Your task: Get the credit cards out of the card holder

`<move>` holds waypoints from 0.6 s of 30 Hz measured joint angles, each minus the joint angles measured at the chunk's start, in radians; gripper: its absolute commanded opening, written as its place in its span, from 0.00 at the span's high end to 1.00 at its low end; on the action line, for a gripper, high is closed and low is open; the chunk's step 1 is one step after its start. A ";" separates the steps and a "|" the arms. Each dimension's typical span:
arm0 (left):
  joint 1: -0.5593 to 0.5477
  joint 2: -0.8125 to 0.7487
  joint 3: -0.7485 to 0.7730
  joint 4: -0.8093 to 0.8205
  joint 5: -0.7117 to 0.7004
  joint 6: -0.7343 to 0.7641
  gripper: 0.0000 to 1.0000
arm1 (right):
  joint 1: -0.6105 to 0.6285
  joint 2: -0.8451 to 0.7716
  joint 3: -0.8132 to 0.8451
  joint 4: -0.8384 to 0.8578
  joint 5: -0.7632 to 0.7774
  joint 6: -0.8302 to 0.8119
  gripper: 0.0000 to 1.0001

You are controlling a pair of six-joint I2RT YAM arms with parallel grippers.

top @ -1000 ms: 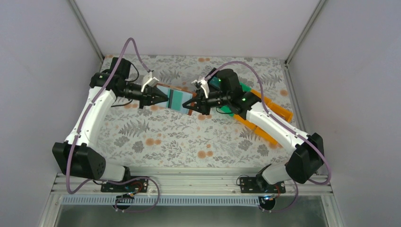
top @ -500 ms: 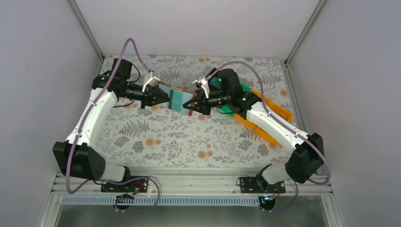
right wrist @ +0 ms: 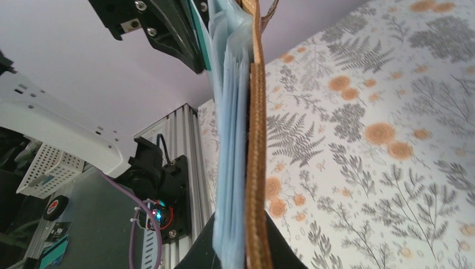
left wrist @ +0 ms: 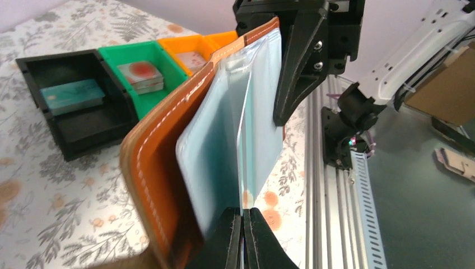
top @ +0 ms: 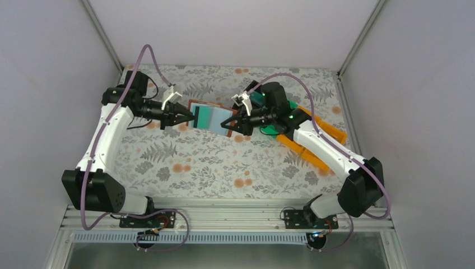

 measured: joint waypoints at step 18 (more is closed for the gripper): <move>-0.023 0.028 -0.078 0.155 0.011 -0.107 0.98 | -0.026 -0.007 -0.048 0.001 -0.029 0.043 0.96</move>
